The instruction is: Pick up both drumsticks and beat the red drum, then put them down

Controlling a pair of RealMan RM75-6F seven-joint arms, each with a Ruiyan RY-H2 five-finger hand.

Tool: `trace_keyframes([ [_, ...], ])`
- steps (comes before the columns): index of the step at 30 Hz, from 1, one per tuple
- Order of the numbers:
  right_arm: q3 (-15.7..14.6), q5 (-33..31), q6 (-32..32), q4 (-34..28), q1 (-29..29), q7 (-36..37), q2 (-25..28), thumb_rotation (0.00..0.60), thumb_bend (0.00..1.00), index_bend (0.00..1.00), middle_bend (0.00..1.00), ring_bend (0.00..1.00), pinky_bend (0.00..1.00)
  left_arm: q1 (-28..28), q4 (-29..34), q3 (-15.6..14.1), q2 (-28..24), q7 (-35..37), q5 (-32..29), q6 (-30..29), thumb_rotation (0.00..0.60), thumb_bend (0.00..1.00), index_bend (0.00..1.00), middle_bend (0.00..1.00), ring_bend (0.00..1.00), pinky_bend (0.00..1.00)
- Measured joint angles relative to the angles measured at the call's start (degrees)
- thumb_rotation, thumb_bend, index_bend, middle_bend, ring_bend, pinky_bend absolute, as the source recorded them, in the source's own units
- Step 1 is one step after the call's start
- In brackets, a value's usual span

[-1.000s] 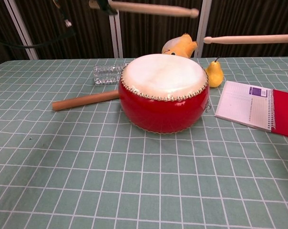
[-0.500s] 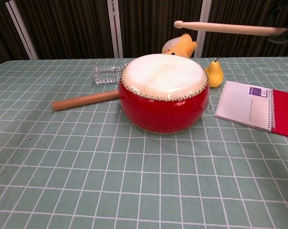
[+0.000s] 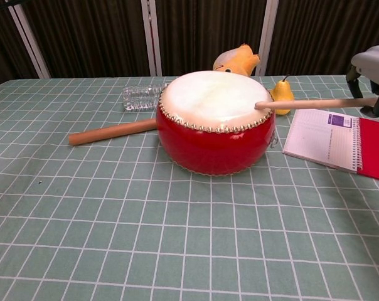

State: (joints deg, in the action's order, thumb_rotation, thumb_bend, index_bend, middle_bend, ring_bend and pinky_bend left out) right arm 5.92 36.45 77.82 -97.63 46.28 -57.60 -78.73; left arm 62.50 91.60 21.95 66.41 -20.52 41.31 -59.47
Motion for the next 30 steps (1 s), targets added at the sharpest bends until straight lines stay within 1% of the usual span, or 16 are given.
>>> trace_keyframes([
  [2, 0.4, 0.2, 0.9, -0.4, -0.1, 0.4, 0.1, 0.6, 0.73, 1.0, 1.0, 1.0, 1.0, -0.1, 0.6, 0.1, -0.1, -0.2, 0.0, -0.2, 0.6, 0.57, 0.79, 1.0, 1.0, 1.0],
  [4, 1.3, 0.4, 1.8, -2.1, -0.4, 2.3, 1.1, 0.6, 0.73, 1.0, 1.0, 1.0, 1.0, -0.2, 1.2, 0.2, -0.2, -0.4, 0.0, -0.5, 0.6, 0.57, 0.79, 1.0, 1.0, 1.0],
  [9, 3.8, 1.5, 3.5, -9.0, -2.4, 8.2, 5.7, 0.6, 0.73, 1.0, 1.0, 1.0, 1.0, -0.7, 4.1, 0.2, -0.5, -1.4, -0.1, -1.6, 0.6, 0.57, 0.79, 1.0, 1.0, 1.0],
  [11, 4.1, 2.3, 3.9, -11.2, -3.8, 10.7, 7.6, 0.6, 0.73, 1.0, 1.0, 1.0, 1.0, -1.1, 5.8, -0.1, -0.7, -2.0, -0.1, -2.3, 0.6, 0.57, 0.79, 1.0, 1.0, 1.0],
  [14, 3.6, 4.8, 4.1, -14.2, -6.9, 15.4, 11.1, 0.6, 0.73, 1.0, 1.0, 1.0, 1.0, -2.2, 9.1, -1.1, -0.9, -2.9, -0.2, -3.5, 0.6, 0.56, 0.79, 1.0, 1.0, 1.0],
  [17, 1.7, 9.0, 4.1, -15.6, -10.4, 20.2, 13.7, 0.6, 0.73, 1.0, 1.0, 1.0, 1.0, -3.9, 13.1, -3.1, -0.9, -3.9, 0.4, -5.3, 0.6, 0.56, 0.79, 1.0, 1.0, 1.0],
  [19, -0.1, 12.2, 3.9, -15.8, -13.0, 23.5, 14.9, 0.6, 0.73, 1.0, 1.0, 1.0, 1.0, -5.2, 15.7, -4.5, -0.8, -4.3, 0.9, -6.4, 0.6, 0.56, 0.79, 1.0, 1.0, 1.0],
  [22, -2.9, 16.3, 3.5, -15.2, -16.3, 28.1, 16.0, 0.6, 0.73, 1.0, 1.0, 1.0, 1.0, -7.5, 20.1, -7.2, -0.6, -5.3, 1.8, -8.0, 0.6, 0.56, 0.79, 1.0, 1.0, 1.0],
  [24, -4.7, 19.2, 3.1, -14.2, -18.2, 30.6, 16.2, 0.6, 0.73, 1.0, 1.0, 1.0, 1.0, -9.0, 23.0, -9.6, -0.4, -6.5, 2.4, -9.2, 0.6, 0.57, 0.79, 1.0, 1.0, 1.0],
  [27, -7.2, 22.8, 2.3, -12.2, -20.4, 32.3, 16.0, 0.6, 0.73, 1.0, 1.0, 1.0, 1.0, -11.1, 26.1, -13.1, 0.7, -8.8, 3.2, -11.0, 0.6, 0.56, 0.79, 1.0, 1.0, 1.0],
  [30, -8.9, 25.2, 1.4, -9.9, -22.1, 33.0, 14.9, 0.6, 0.73, 1.0, 1.0, 1.0, 1.0, -12.6, 27.3, -15.3, 3.0, -10.5, 3.3, -12.4, 0.6, 0.56, 0.79, 1.0, 1.0, 1.0],
])
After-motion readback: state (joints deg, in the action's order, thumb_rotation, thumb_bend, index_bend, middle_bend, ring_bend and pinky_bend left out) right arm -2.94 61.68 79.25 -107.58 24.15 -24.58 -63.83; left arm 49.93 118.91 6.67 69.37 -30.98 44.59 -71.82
